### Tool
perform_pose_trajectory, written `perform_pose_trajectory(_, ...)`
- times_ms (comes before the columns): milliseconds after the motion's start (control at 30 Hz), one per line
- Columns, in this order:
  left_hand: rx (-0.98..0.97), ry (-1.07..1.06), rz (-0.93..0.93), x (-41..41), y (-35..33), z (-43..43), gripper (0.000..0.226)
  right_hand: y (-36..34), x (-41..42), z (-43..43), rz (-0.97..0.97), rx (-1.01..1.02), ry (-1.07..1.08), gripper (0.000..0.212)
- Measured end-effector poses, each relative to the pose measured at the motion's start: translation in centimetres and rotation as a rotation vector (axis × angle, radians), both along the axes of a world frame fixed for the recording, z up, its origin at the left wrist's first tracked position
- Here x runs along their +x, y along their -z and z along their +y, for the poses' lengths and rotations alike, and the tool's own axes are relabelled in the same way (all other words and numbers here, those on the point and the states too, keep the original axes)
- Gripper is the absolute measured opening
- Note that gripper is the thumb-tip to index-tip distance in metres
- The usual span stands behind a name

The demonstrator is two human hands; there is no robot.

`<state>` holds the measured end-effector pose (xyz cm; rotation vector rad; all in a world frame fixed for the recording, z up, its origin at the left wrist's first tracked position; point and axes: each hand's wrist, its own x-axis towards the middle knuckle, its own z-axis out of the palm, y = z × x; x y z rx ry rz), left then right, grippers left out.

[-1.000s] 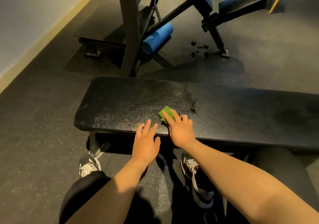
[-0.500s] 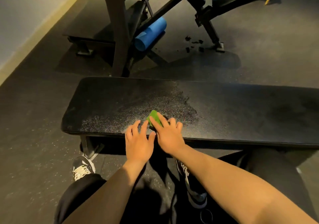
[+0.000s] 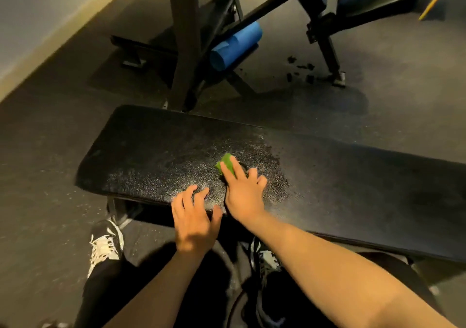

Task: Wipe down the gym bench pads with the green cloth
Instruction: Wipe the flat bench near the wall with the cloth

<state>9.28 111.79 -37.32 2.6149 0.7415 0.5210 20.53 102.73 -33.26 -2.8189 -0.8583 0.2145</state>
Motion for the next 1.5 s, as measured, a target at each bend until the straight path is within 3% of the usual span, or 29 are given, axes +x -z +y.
perform_pose_trajectory(200, -0.180, 0.038, 0.244, -2.7, -1.0, -2.4, 0.059, 0.4, -4.0, -4.3, -0.067, -0.034, -0.331, 0.065)
perform_pose_trajectory(267, -0.198, 0.042, 0.280, -2.9, -2.4, -2.5, 0.061, -0.1, -2.6, -7.2, -0.120, -0.065, -0.254, 0.063)
perform_pose_trajectory(367, -0.232, 0.011, 0.313, -2.6, -4.3, -2.6, 0.060, -0.3, -1.3, -11.2, -0.106, -0.051, 0.030, 0.053)
perform_pose_trajectory(467, -0.289, 0.035, 0.346, -2.9, -5.3, -3.1, 0.060, -0.3, -2.1, -12.2, -0.138, -0.093, 0.056, 0.054)
perform_pose_trajectory(700, -0.323, 0.060, 0.190, -3.3, -4.9, -0.7, 0.053, 0.5, -5.5, -7.3, -0.194, -0.048, -0.087, 0.063)
perform_pose_trajectory(867, -0.314, -0.188, 0.158, -3.8, -4.0, 2.8, 0.056, 1.5, -7.7, 1.9, -0.150, -0.031, -0.254, 0.059)
perform_pose_trajectory(1033, -0.438, -0.198, 0.100, -3.7, -3.1, 4.2, 0.056, 0.6, -7.2, 6.4, -0.065, -0.080, -0.388, 0.057)
perform_pose_trajectory(1133, -0.458, -0.184, 0.058, -4.5, -3.2, 2.5, 0.064, 0.8, -6.4, 4.9, -0.063, -0.071, -0.393, 0.056)
perform_pose_trajectory(1267, -0.448, -0.086, 0.156, -5.0, -3.2, 1.3, 0.071, 1.3, -5.7, -0.3, -0.151, -0.107, -0.386, 0.051)
perform_pose_trajectory(1500, -0.563, -0.064, 0.220, -5.8, -4.1, 0.1, 0.074, 0.7, -4.3, -9.9, -0.148, -0.125, -0.212, 0.036)
